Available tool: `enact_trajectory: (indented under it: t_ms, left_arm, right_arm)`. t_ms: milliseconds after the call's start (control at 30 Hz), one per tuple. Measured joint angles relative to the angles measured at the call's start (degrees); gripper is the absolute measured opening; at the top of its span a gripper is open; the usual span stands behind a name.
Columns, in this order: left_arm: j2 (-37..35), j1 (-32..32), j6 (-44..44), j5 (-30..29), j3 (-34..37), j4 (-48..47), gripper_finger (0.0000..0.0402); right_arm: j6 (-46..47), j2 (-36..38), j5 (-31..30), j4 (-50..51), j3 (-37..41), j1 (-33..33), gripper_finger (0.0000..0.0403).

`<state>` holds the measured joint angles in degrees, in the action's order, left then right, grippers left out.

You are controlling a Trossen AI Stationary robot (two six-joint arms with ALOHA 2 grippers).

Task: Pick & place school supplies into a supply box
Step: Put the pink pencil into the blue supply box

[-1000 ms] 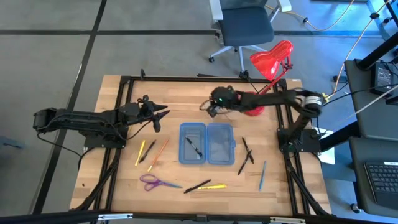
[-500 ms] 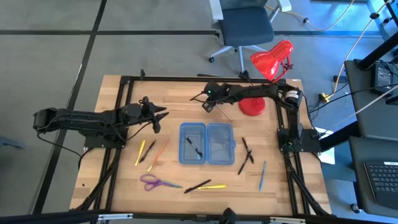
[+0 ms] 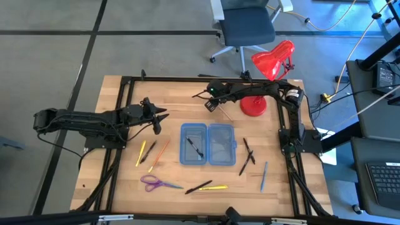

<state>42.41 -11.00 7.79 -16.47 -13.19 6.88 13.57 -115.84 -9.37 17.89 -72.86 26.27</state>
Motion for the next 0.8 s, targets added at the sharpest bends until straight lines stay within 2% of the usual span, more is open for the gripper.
enact_trajectory:
  t_ms: [167, 333, 500, 633, 800]
  left_arm:
    - [0.0, 0.01, 0.0, 0.02, 0.0, 0.01, 0.0116]
    - [0.0, 0.02, 0.0, 0.02, 0.0, -0.04, 0.0119]
    - [0.0, 0.02, 0.0, 0.02, 0.0, -0.18, 0.0119]
    - [0.0, 0.02, 0.0, 0.02, 0.0, -0.31, 0.0119]
    - [0.0, 0.0, 0.0, 0.02, 0.0, -0.31, 0.012]
  right_arm:
    - [-2.79, -0.84, 0.9, -1.0, 0.0, 0.08, 0.0167]
    - [-3.66, -2.76, 4.73, -1.72, -0.24, 0.78, 0.0167]
    - [-3.9, -3.69, 5.09, -1.47, -0.33, 1.23, 0.0163]
    - [-5.91, -3.8, 5.28, -0.98, -0.31, 1.26, 0.0136]
    - [-6.97, -3.86, 5.42, -0.6, -0.31, 1.28, 0.0081]
